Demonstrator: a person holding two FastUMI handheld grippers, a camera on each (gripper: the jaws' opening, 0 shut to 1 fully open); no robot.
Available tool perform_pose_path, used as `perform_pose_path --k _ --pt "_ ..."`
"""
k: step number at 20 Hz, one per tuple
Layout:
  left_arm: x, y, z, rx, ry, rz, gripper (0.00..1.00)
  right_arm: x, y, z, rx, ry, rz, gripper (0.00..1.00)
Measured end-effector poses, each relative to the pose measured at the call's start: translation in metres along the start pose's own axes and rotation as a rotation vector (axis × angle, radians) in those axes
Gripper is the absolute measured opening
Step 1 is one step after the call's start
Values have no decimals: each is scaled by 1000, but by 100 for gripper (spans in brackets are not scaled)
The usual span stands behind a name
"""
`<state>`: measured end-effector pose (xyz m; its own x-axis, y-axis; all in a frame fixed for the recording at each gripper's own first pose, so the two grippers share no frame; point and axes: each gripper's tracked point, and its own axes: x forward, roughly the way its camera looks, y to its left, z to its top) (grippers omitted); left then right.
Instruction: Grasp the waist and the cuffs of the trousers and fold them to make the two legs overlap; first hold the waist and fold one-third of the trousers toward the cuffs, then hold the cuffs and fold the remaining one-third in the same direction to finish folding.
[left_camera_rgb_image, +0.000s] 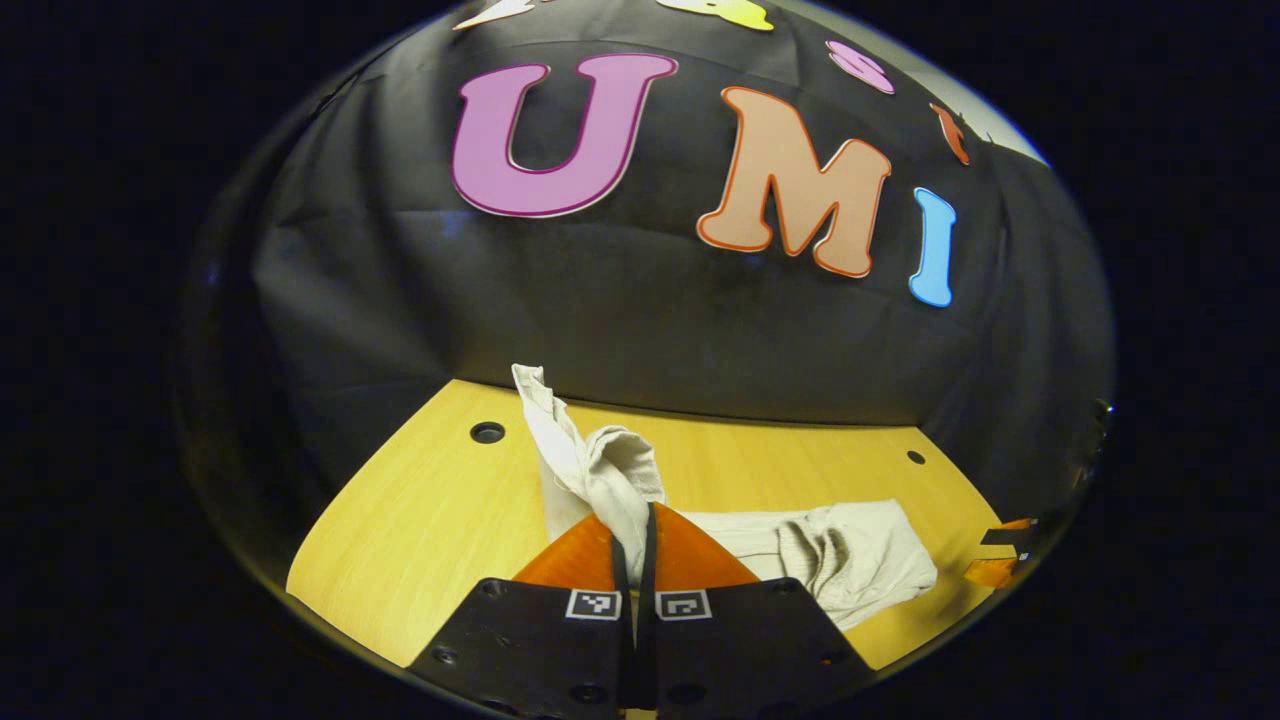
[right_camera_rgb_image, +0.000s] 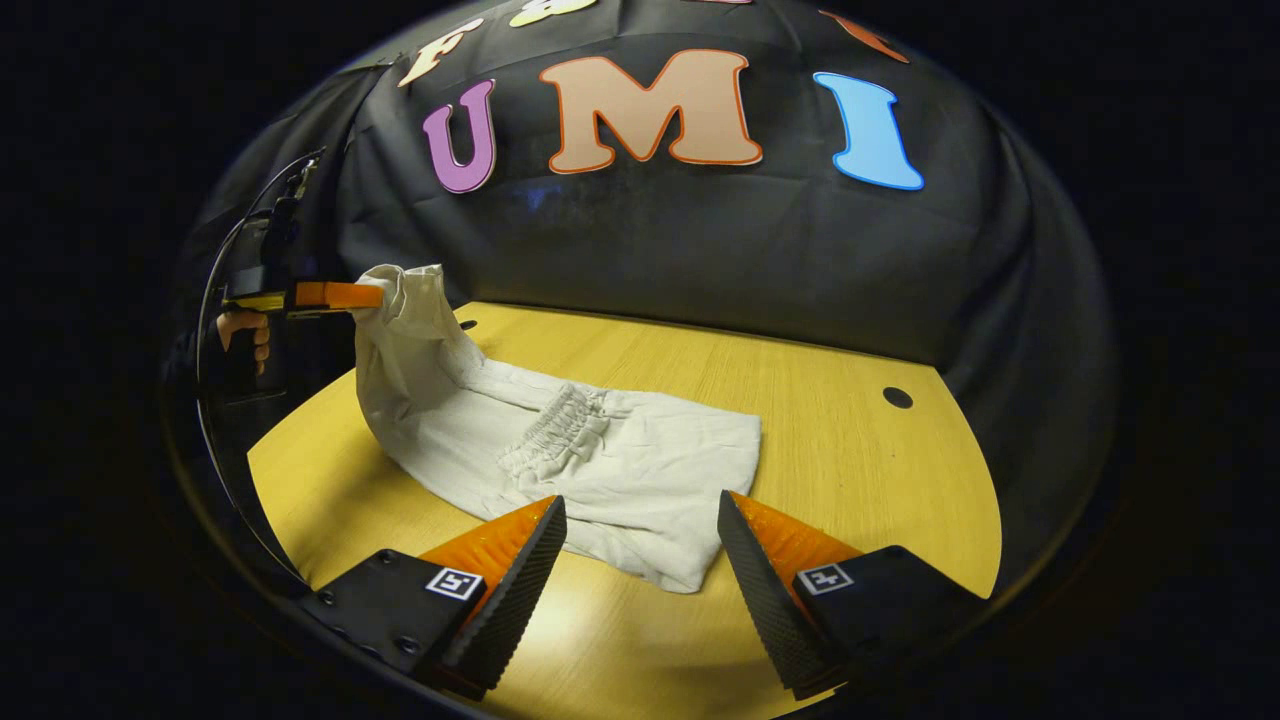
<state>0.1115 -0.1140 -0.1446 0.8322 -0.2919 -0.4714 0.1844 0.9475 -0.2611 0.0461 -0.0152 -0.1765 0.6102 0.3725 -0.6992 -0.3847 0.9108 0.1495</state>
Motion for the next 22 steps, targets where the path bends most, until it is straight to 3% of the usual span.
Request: perform_pose_path --k 14,22 --pt "34 -162 12 82 -17 -213 0 -35 -58 -18 30 -8 -42 98" --pt "53 -248 -26 108 56 -316 0 -54 -88 -35 48 4 -66 98"
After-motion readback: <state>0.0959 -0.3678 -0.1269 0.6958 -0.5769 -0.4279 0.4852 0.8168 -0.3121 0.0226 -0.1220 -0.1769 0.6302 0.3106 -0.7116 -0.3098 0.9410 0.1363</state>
